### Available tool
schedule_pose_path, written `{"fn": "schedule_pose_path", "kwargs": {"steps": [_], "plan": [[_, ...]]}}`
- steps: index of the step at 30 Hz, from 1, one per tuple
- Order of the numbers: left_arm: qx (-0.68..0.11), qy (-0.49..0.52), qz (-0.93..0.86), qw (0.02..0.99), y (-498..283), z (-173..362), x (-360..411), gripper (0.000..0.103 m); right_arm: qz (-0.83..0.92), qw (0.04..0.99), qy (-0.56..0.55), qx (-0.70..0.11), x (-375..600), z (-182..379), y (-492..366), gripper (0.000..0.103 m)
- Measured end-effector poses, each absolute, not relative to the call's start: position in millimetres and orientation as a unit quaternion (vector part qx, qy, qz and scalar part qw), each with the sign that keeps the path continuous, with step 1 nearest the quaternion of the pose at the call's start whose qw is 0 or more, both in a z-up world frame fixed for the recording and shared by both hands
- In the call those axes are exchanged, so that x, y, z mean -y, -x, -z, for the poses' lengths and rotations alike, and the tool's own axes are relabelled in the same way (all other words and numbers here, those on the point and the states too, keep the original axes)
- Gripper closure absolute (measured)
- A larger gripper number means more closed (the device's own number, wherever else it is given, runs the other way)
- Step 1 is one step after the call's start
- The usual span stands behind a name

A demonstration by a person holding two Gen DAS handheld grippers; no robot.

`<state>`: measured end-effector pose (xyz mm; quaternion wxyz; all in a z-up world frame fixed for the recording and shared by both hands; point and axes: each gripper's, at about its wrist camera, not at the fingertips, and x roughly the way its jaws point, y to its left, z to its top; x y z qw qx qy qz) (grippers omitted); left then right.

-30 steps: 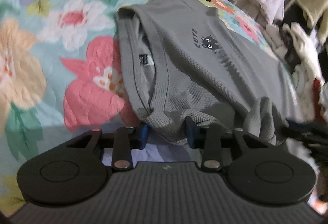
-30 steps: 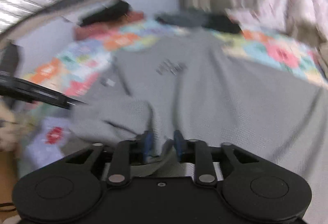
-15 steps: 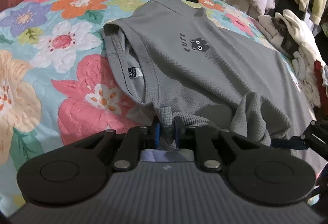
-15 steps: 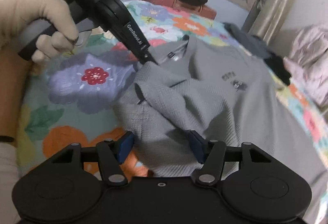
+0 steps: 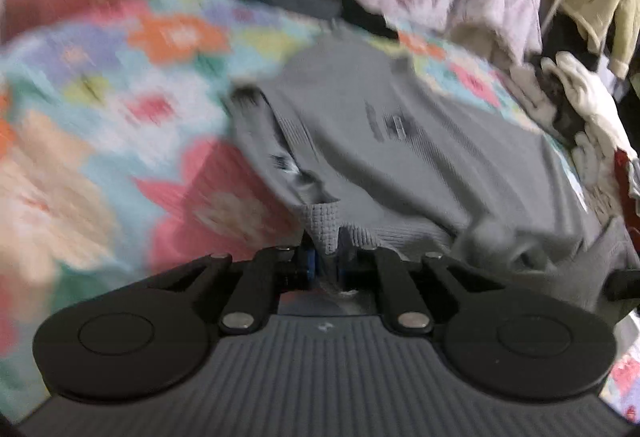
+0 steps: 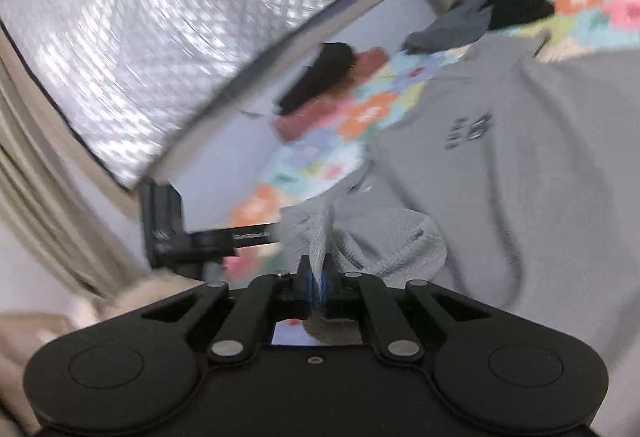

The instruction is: Fold clothes

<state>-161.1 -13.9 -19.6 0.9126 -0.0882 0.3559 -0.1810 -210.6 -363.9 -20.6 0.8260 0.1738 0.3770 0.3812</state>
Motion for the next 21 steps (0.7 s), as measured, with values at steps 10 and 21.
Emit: {"fn": "schedule_pose_path", "kwargs": {"steps": [10, 21], "plan": [[-0.408, 0.142, 0.066, 0.899, 165.1, 15.1, -57.3, 0.092, -0.485, 0.713, -0.275, -0.425, 361.0, 49.4, 217.7, 0.097], [-0.424, 0.073, 0.297, 0.852, 189.0, -9.9, 1.7, 0.047, -0.581, 0.647, -0.192, -0.455, 325.4, 44.1, 239.2, 0.096]]}}
